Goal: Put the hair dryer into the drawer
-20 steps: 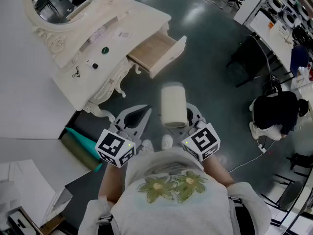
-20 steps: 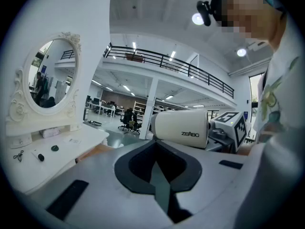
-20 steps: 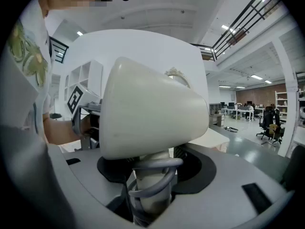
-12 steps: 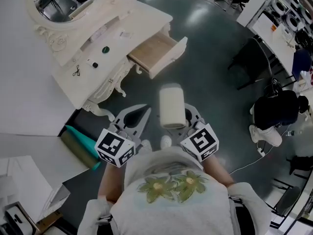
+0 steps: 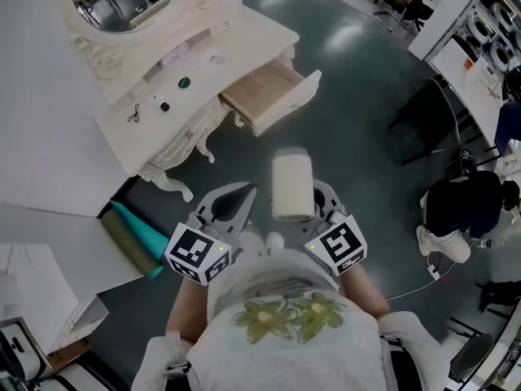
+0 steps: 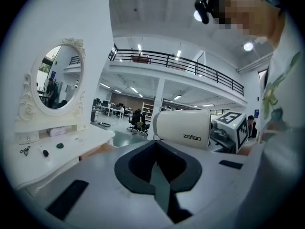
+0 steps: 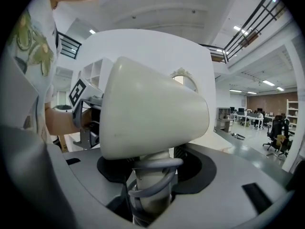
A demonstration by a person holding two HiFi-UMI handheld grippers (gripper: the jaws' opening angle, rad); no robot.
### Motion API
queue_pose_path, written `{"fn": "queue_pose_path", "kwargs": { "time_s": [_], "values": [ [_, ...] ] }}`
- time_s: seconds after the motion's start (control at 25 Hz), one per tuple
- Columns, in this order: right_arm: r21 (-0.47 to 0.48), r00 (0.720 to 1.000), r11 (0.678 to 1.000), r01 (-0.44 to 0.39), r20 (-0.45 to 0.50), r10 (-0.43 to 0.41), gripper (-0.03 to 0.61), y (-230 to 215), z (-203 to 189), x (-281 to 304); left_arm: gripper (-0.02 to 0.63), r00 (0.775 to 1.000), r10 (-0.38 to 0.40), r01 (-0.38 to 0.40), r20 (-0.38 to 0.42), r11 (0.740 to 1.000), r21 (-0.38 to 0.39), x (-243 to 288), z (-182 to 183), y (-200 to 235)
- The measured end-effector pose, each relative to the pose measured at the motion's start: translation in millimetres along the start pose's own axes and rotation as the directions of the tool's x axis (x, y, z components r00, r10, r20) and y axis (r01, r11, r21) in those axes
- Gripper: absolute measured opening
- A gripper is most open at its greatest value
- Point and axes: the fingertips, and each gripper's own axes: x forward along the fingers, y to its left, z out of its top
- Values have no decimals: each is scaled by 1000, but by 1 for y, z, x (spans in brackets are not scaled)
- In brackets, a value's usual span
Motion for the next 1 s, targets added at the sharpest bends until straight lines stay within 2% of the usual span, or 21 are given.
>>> {"fn": "queue_pose_path", "kwargs": {
  "time_s": [0.16, 0.52, 0.68, 1.0],
  "values": [
    [-77, 1000, 997, 8, -11, -9, 245, -7, -1, 3, 9, 1000, 6, -6, 11, 1000, -6, 8, 3, 4],
    [-171, 999, 985, 30, -39, -37, 245, -35, -5, 22, 9, 1000, -15, 15, 5, 1000, 0, 41, 7, 30],
    [-230, 997, 973, 25, -62, -41, 245, -56, -3, 42, 9, 1000, -19, 19, 9, 1000, -1, 61, 16, 54],
    [-236, 994, 972, 13, -101, -38, 245, -110, 6, 95, 9, 1000, -3, 3, 17, 1000, -9, 100, 39, 124]
  ]
}}
